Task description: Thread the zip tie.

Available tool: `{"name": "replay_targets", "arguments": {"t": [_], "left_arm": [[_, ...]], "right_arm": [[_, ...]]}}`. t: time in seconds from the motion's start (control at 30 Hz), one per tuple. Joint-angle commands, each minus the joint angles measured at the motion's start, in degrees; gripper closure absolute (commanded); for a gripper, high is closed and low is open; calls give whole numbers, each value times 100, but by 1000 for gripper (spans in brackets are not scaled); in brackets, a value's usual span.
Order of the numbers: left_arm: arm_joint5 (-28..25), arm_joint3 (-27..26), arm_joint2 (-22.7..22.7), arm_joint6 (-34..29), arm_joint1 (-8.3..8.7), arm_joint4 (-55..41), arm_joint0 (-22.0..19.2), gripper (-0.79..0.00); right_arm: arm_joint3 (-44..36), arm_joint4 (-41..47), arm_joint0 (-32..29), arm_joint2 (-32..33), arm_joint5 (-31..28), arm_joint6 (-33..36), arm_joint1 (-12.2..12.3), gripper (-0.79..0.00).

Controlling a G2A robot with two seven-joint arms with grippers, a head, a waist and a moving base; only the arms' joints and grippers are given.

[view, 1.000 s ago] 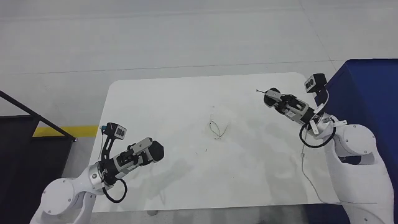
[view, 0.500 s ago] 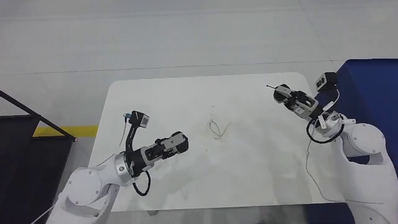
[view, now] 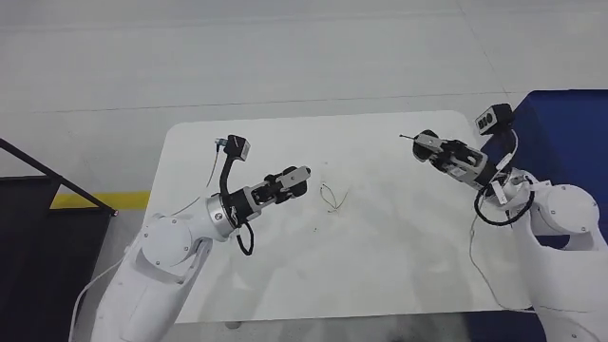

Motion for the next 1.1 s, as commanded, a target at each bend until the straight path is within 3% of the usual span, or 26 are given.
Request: {"name": "replay_targets", "arguments": {"t": [0.0,0.27,0.57,0.63,0.7,0.8,1.07], "left_arm": [[0,0,0,0,0,0,0,-785],[0,0,0,0,0,0,0,-785],[0,0,0,0,0,0,0,-785],[0,0,0,0,0,0,0,-785],[0,0,0,0,0,0,0,-785],[0,0,0,0,0,0,0,-785],[0,0,0,0,0,0,0,-785]], "right_arm": [[-556,188,-2,-152,286,131,-1,0],[-2252,804,406,-1483,1610,-231,-74,0],[-2366,937,493,-1645,1676,-461,-97,0],[-2228,540,408,-1728,1878,-371,-62,0],[-2369,203,405,-1713,1301,-302,-47,0],[-2787,656,457,-1805,741,-167,-77,0],[-3289,1752,1257,-2032,477,-740,-182,0]]}}
